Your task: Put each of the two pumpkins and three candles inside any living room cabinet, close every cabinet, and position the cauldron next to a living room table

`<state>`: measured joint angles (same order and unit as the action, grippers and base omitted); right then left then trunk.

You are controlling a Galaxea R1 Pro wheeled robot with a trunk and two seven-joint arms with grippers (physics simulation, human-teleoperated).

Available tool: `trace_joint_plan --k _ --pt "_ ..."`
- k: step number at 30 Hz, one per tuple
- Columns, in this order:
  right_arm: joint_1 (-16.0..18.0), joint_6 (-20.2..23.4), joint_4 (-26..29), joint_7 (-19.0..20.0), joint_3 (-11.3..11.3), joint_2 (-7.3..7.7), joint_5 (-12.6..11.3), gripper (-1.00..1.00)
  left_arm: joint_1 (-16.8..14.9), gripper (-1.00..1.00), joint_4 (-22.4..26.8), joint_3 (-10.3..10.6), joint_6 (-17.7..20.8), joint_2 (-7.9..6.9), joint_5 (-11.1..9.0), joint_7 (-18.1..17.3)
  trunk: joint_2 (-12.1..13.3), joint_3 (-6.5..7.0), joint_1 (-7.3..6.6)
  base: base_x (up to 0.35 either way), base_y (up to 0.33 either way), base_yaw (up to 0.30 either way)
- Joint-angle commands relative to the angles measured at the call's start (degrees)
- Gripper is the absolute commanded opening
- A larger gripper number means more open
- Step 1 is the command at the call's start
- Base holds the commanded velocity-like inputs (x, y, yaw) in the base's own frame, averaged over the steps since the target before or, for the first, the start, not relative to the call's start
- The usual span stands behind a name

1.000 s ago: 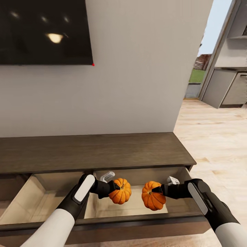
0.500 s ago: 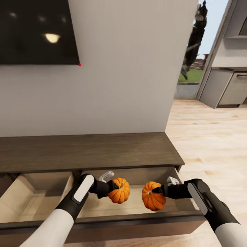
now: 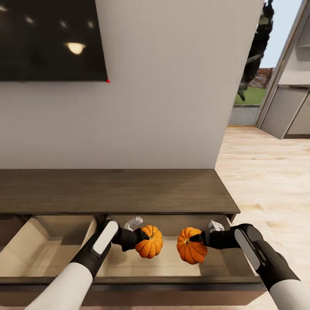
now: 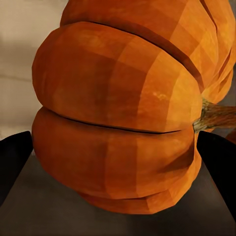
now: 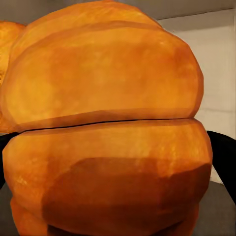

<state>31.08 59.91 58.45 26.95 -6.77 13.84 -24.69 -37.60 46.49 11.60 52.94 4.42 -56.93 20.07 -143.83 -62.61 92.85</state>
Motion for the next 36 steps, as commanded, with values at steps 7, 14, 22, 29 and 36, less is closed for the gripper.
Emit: trace_joint_plan --k 7,14,22,29,36 --pt "0.0 0.1 0.2 0.6 -0.1 0.04 0.4 -1.00 -0.1 -1.00 -1.3 0.7 0.2 0.16 -0.9 -0.5 0.0 -0.05 0.01 0.152 0.000 0.002" --pt "0.0 0.1 0.2 0.5 -0.2 0.04 0.4 -1.00 -0.1 -1.00 -4.1 1.2 0.8 0.19 -1.0 -0.8 0.0 -0.05 0.01 0.010 0.000 0.000" --pt "0.0 0.1 0.2 0.6 -0.4 0.04 0.4 -1.00 -0.2 -1.00 -5.1 1.2 0.3 -0.16 -0.2 -0.8 0.0 -0.05 0.01 0.000 0.000 0.000" --pt "0.0 0.1 0.4 0.5 -0.4 0.04 0.4 -1.00 -0.2 -1.00 -5.2 1.1 -0.1 -0.07 0.5 -0.8 0.0 -0.50 0.06 0.000 0.000 0.000" --pt "0.0 0.1 0.4 0.6 -0.5 0.04 0.4 -1.00 -0.2 -1.00 -5.2 1.2 -0.1 0.02 0.7 -0.8 -0.1 -1.60 0.19 0.000 0.000 0.000"
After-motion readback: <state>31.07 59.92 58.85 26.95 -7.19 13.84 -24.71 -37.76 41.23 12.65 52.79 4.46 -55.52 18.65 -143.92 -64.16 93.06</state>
